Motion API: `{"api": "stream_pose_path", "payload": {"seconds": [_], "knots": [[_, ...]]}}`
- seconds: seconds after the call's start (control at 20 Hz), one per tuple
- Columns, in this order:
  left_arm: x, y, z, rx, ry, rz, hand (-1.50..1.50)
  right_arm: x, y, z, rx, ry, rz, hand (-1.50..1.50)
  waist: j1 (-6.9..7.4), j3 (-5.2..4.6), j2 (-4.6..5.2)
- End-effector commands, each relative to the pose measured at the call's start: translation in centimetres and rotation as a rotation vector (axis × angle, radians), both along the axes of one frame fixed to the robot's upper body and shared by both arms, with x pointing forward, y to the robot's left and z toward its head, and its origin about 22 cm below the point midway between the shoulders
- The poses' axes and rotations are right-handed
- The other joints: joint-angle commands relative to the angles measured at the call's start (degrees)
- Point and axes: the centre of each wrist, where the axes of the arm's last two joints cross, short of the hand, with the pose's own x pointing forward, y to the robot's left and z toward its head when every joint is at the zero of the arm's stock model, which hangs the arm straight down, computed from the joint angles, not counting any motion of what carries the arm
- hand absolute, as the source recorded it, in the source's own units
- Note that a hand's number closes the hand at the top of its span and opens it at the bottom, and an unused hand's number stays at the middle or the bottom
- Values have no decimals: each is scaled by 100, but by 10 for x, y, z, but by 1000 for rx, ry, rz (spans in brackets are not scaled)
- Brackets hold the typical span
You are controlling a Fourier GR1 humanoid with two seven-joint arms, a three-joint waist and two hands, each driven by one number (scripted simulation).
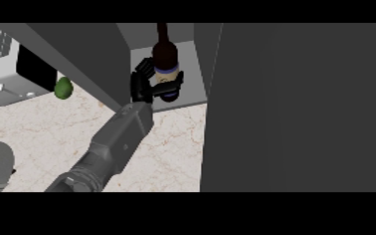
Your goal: Pick up the wine, place it into the cabinet and close the cabinet
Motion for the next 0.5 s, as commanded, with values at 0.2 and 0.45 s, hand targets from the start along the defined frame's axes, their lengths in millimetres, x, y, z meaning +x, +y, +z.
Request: {"api": "stream_pose_path", "payload": {"seconds": [0.2, 0.45], "knots": [[16, -13, 25, 4, -23, 24, 150, -1, -7, -3, 9, 4, -5, -150, 11, 10, 12], [28, -22, 46, 25, -22, 26, 150, -7, -9, -4, 6, -10, -18, -150, 60, 15, 24]]}}
